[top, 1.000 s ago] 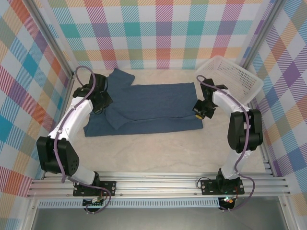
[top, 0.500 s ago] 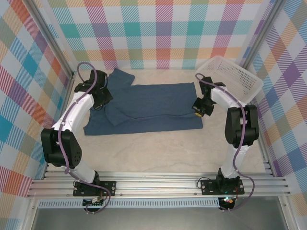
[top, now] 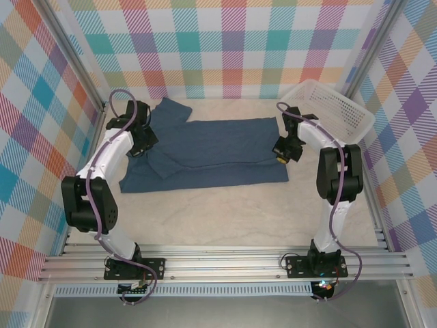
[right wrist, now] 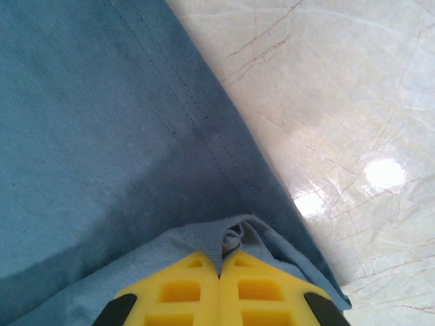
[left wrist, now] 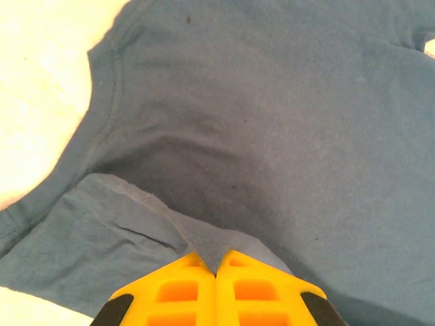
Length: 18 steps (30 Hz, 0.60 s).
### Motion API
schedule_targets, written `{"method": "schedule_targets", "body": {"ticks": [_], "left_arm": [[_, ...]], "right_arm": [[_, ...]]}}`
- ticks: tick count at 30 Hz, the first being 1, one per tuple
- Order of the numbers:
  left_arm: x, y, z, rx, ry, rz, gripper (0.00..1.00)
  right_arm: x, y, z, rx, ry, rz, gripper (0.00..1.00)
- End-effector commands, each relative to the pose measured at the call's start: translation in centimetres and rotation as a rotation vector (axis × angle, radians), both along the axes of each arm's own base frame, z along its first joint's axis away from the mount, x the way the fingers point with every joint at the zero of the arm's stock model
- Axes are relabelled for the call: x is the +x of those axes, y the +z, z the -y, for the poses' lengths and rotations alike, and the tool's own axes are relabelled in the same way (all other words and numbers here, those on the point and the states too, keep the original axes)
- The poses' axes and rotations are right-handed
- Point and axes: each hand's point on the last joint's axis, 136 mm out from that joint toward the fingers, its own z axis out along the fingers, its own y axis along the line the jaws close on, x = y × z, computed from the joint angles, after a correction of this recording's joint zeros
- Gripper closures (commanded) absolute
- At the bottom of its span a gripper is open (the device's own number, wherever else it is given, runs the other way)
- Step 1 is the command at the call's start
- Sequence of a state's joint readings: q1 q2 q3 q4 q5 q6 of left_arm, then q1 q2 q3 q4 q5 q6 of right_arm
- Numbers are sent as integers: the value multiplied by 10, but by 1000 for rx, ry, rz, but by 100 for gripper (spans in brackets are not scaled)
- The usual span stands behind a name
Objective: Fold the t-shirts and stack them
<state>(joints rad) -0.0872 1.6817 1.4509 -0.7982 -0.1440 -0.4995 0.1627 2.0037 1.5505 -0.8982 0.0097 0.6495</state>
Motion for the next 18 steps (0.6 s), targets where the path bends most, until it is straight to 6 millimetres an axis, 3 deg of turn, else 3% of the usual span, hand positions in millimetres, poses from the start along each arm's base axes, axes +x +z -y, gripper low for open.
{"method": "schedule_targets", "body": {"ticks": [1, 4, 6, 7, 8, 10, 11, 14, 18], "left_arm": [[19, 7, -5, -9, -8, 36, 100], [23, 3, -11, 2, 10, 19, 100], [25, -1, -13, -3, 19, 8, 100], [27, -3, -15, -11, 25, 2, 95], [28, -3, -14, -22, 25, -2, 82], [26, 1, -16, -28, 36, -8, 39], [23, 4, -16, -31, 40, -8, 30], [4, 10, -16, -42, 57, -22, 31], [-36, -5, -11, -135, 120, -68, 46]], "right_arm": [[6, -1, 4, -15, -7, -11, 100], [12, -3, 2, -9, -7, -12, 100], [17, -3, 1, 8, -5, -1, 92], [20, -2, 0, 17, -4, 8, 84], [22, 0, -1, 29, -1, 18, 77], [27, 13, -3, 43, 18, 55, 63], [27, 18, -4, 51, 27, 69, 59], [17, 33, -5, 61, 49, 93, 54], [-10, 36, -12, 109, 54, 99, 59]]}}
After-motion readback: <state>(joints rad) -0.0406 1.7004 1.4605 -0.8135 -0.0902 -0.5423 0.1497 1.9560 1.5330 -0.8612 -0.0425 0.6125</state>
